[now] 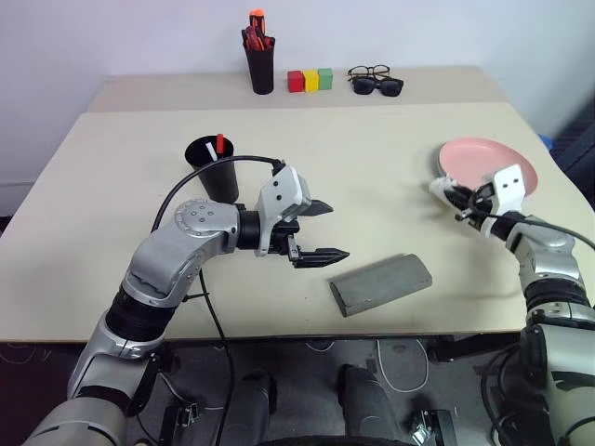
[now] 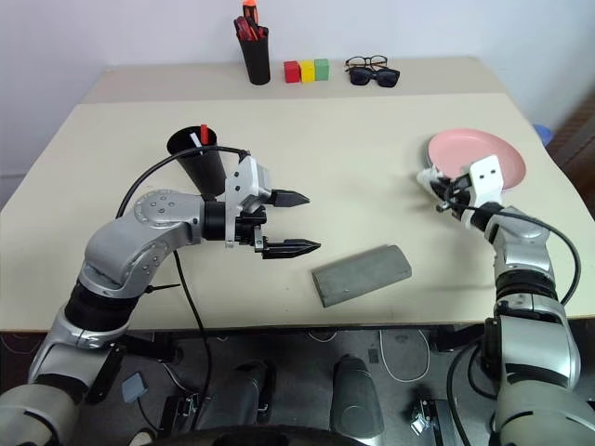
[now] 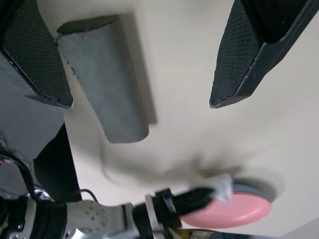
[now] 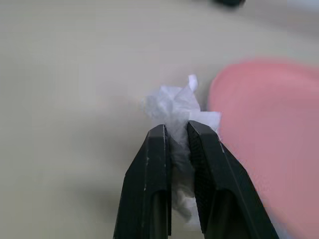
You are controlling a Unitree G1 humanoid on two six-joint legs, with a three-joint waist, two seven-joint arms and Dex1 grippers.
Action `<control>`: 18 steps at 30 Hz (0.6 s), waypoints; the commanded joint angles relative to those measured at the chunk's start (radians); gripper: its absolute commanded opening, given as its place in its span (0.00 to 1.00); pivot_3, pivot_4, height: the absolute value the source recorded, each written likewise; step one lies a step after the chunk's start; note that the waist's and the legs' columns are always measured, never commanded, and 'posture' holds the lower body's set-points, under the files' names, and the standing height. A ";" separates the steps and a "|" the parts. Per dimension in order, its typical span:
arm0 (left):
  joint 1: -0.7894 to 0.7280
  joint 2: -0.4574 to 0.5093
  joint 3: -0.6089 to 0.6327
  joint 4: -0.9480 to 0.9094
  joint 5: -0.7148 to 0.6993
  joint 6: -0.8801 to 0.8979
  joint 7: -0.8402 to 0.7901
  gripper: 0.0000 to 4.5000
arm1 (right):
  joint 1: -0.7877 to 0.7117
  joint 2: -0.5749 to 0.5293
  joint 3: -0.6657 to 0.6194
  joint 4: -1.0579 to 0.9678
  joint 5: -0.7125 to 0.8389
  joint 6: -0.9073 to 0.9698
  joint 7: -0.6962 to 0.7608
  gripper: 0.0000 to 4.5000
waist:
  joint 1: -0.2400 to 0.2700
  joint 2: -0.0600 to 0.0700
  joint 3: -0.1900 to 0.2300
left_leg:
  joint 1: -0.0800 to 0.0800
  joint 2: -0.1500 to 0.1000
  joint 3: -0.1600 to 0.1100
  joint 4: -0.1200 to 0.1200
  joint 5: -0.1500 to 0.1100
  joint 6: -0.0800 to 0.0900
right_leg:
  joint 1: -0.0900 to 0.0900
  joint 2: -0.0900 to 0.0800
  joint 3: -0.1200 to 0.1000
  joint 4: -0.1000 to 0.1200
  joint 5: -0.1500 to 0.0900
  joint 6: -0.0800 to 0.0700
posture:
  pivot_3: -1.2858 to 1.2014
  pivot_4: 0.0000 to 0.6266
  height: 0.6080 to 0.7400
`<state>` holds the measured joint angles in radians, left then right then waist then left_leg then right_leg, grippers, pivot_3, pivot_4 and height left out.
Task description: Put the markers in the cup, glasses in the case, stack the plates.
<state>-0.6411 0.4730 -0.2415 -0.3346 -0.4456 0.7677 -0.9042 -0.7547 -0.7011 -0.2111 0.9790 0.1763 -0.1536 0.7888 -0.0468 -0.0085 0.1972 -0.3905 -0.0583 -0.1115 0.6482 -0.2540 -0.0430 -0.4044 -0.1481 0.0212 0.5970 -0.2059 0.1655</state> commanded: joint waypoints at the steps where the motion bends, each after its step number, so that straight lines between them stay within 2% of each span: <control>1: -0.010 0.002 0.013 -0.022 -0.004 -0.022 0.006 1.00 | -0.030 -0.025 -0.020 -0.025 0.012 -0.001 0.002 0.13 | 0.002 0.000 0.000 | 0.000 0.000 0.000 0.000 0.000 0.000 | 0.000 0.000 0.000 0.000 0.000 0.000 | 0.52 0.24 0.99; 3: -0.009 0.002 0.013 -0.022 -0.004 -0.022 0.008 1.00 | -0.028 -0.025 -0.011 -0.010 0.001 -0.002 0.000 0.13 | 0.003 0.000 0.000 | 0.000 0.000 0.000 0.000 0.000 0.000 | 0.000 0.000 0.000 0.000 0.000 0.000 | 0.52 0.24 0.99; 5: -0.008 0.002 0.014 -0.023 -0.004 -0.022 0.010 1.00 | -0.029 -0.022 -0.013 -0.003 0.006 0.000 0.007 0.01 | 0.003 0.000 0.000 | 0.000 0.000 0.000 0.000 0.000 0.000 | 0.000 0.000 0.000 0.000 0.000 0.000 | 0.52 0.24 0.99; 10: -0.009 0.005 0.016 -0.024 -0.008 -0.022 0.013 1.00 | -0.067 -0.030 -0.022 0.019 -0.003 -0.025 -0.037 0.00 | 0.003 0.000 0.000 | 0.000 0.000 0.000 0.000 0.000 0.000 | 0.000 0.000 0.000 0.000 0.000 0.000 | 0.52 0.24 0.99; 18: -0.007 0.004 0.015 -0.028 -0.008 -0.021 0.024 1.00 | -0.203 -0.110 0.007 0.223 -0.117 -0.113 -0.260 0.00 | 0.004 0.000 0.000 | 0.000 0.000 0.000 0.000 0.000 0.000 | 0.000 0.000 0.000 0.000 0.000 0.000 | 0.52 0.24 0.99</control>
<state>-0.6408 0.4740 -0.2413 -0.3347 -0.4459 0.7588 -0.8827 -0.9203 -0.7762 -0.2013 1.1819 0.0807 -0.2346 0.5787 -0.0430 -0.0085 0.1972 -0.3909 -0.0585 -0.1114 0.6479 -0.2540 -0.0430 -0.4046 -0.1482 0.0215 0.5964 -0.2059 0.1651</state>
